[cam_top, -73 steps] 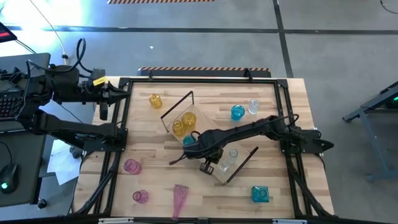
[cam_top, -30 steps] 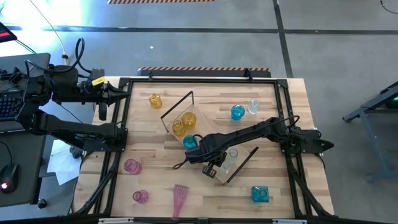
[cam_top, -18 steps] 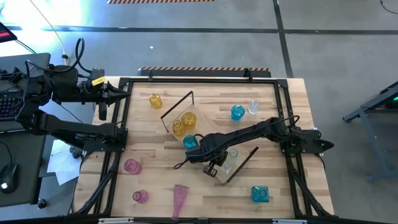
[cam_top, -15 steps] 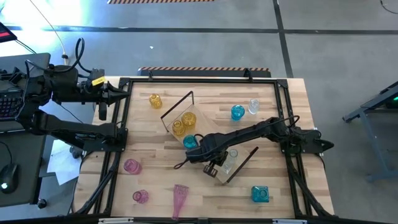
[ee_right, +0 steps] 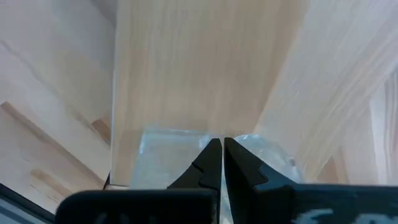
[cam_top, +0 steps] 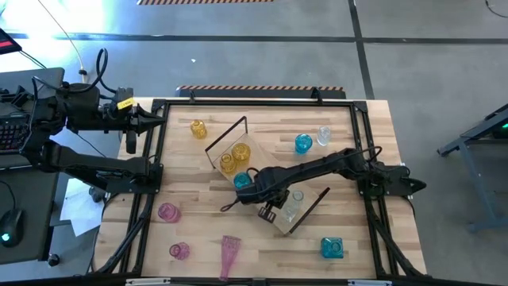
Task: Sort vases onto shelf
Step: Adjust the crystal vases on the shelf
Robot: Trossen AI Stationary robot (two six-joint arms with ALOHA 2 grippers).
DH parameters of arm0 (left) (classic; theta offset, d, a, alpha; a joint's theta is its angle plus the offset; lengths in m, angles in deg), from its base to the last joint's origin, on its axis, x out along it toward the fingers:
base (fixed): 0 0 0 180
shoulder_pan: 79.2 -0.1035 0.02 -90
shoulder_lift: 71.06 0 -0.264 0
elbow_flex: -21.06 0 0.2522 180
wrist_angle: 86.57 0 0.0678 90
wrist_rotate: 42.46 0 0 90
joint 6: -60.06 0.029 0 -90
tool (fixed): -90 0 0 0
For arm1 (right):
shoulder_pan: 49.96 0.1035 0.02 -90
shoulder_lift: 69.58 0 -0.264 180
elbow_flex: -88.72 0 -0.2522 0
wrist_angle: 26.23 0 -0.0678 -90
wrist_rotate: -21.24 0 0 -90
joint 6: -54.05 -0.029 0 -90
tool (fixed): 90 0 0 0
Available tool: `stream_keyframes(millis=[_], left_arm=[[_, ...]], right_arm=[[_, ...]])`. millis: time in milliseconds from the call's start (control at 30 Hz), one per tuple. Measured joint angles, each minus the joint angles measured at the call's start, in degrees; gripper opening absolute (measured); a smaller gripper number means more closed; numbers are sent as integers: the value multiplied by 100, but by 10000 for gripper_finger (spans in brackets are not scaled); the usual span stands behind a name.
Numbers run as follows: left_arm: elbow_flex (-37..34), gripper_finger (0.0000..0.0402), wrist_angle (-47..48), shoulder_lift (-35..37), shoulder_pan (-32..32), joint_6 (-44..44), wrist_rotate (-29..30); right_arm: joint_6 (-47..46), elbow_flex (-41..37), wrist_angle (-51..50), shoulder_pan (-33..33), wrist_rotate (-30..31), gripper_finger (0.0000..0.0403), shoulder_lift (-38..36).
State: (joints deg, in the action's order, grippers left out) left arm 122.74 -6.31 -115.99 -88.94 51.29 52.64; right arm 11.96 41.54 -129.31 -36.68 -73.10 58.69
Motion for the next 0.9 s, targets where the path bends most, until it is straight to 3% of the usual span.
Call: stream_keyframes(millis=[900], left_arm=[[3,0,35,352,2,-164,4]], right_arm=[[309,0,-66,-291,536,0,-155]])
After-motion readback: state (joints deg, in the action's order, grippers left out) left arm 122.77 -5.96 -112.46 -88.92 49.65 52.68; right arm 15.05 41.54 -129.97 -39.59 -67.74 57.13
